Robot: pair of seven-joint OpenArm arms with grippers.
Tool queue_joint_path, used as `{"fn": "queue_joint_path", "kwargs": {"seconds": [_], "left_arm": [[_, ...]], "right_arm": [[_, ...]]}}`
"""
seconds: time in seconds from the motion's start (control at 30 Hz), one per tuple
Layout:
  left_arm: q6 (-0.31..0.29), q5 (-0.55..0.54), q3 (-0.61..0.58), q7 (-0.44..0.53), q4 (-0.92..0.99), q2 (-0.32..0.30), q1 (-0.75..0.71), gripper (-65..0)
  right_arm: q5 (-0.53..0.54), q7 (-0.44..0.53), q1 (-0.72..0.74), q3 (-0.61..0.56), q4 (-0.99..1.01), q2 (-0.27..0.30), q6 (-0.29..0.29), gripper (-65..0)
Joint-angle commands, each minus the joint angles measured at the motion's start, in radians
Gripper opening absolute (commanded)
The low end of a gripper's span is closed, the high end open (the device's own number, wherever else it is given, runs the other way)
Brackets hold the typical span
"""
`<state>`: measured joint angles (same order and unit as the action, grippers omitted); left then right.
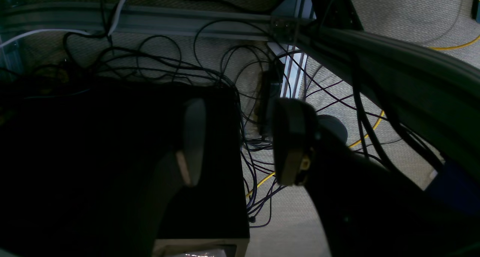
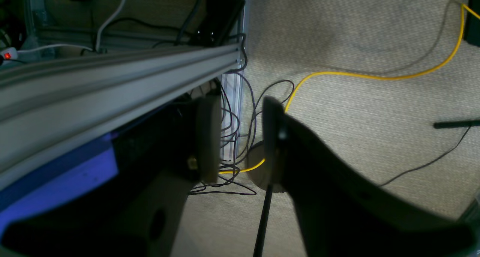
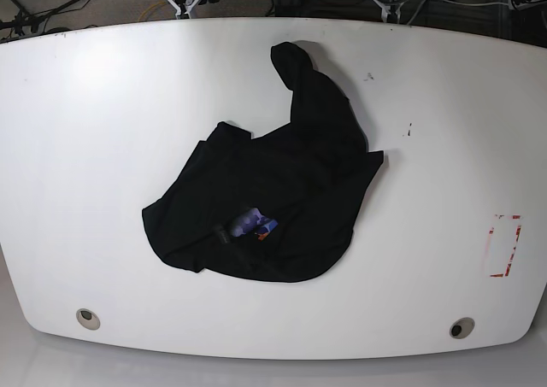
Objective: Fold the T-shirt properly
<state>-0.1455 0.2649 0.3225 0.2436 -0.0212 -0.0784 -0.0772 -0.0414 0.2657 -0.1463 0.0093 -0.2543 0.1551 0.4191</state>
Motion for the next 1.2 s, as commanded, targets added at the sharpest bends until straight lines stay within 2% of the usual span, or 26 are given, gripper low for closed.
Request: {"fn": "queue_joint_path", "kwargs": {"seconds": [0.0, 0.03, 0.57, 0.8, 1.0, 1.17], "left_arm": [[0.018, 0.001, 0.004, 0.182, 0.010, 0.001, -0.078, -37.6], [0.004, 0.000, -0.001, -0.003, -0.007, 0.001, -0.055, -38.9], [0.004, -0.002, 0.000, 0.012, -0.024, -0.001, -0.060, -38.9], [0.004, -0.005, 0.004, 0.073, -0.179, 0.007, -0.158, -38.9], [0.002, -0.005, 0.004, 0.075, -0.325, 0.007, -0.247, -39.2], [0.002, -0.005, 0.004, 0.072, -0.477, 0.007, -0.347, -39.2]], "right_arm": [[-0.004, 0.020, -0.080, 0.004, -0.105, -0.004, 0.018, -47.1], [0.008, 0.005, -0.025, 0.002, -0.010, -0.030, -0.001, -47.4], [0.008, 0.010, -0.009, 0.004, -0.010, -0.041, -0.001, -47.6], [0.010, 0.094, -0.045, 0.007, -0.020, -0.041, -0.001, -47.7], [0.013, 0.090, -0.172, 0.008, -0.214, -0.042, -0.002, -47.7], [0.013, 0.001, -0.312, 0.008, -0.448, -0.042, -0.024, -47.7]]}}
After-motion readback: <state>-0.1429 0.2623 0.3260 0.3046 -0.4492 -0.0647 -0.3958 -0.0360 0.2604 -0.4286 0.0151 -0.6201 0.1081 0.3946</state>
